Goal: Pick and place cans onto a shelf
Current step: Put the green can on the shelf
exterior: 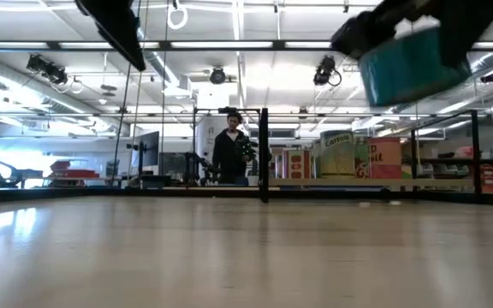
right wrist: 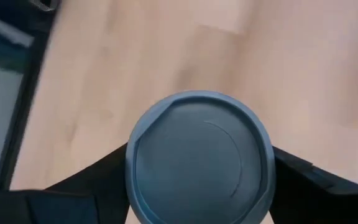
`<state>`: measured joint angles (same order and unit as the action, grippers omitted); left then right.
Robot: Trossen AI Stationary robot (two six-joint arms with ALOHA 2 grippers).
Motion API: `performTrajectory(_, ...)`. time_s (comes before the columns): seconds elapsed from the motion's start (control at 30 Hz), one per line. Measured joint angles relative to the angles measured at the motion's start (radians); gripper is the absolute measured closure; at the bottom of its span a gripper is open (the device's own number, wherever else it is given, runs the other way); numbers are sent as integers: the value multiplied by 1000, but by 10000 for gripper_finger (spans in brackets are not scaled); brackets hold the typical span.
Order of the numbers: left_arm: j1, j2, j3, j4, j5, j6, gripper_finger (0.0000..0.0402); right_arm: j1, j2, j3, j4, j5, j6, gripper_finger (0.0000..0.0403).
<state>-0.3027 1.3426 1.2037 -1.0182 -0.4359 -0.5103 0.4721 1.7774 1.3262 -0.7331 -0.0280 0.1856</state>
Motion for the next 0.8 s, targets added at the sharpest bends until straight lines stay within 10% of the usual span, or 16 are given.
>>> performTrajectory(0.5, 136, -62, 0, 297, 47, 261, 123, -364, -724, -278, -713, 477, 385, 109)
performTrajectory(0.8, 211, -62, 0, 361, 7, 295, 123, -778, -840, -503, -472, 423, -224, 109)
